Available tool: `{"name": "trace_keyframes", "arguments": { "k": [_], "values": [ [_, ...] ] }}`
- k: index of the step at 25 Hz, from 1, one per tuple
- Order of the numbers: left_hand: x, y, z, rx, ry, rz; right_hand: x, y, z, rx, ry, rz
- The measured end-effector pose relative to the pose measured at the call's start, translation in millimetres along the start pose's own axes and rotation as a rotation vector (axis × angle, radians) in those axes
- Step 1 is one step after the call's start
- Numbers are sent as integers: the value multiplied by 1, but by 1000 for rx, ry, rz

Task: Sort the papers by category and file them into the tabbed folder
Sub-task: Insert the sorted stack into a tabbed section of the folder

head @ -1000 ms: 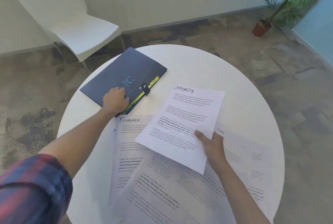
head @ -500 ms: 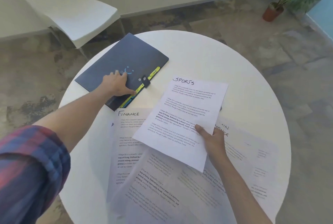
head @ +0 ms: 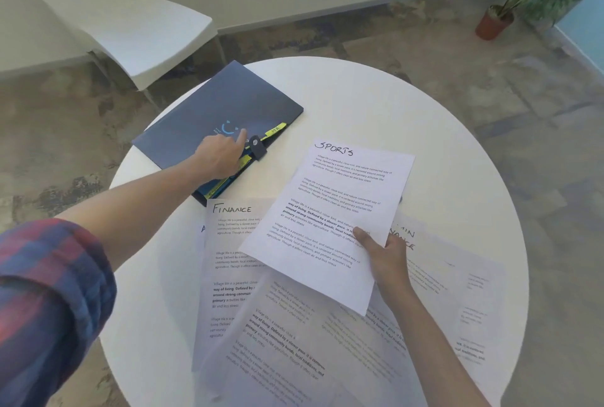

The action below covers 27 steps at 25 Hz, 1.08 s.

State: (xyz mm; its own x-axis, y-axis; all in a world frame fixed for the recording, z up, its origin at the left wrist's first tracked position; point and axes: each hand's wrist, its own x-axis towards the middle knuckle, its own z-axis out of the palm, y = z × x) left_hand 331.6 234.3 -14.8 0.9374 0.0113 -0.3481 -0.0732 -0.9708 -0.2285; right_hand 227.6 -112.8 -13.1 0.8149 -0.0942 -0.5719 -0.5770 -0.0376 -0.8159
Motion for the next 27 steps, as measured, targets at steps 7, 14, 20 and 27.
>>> {"name": "trace_keyframes", "arguments": {
  "k": [7, 14, 20, 27],
  "values": [
    [-12, -28, -14, 109, 34, 104, -3, 0, -1, 0, -3, -6],
    [-14, -30, -4, 137, 45, 135, -5, -4, 1, 12, -6, -18],
    [-19, -31, -3, 193, -21, 155, -9, -4, -1, 10, -4, -19],
    [-23, -36, -9, 139, -89, 197, -12, -5, 0, 12, -21, -25]
  ]
}}
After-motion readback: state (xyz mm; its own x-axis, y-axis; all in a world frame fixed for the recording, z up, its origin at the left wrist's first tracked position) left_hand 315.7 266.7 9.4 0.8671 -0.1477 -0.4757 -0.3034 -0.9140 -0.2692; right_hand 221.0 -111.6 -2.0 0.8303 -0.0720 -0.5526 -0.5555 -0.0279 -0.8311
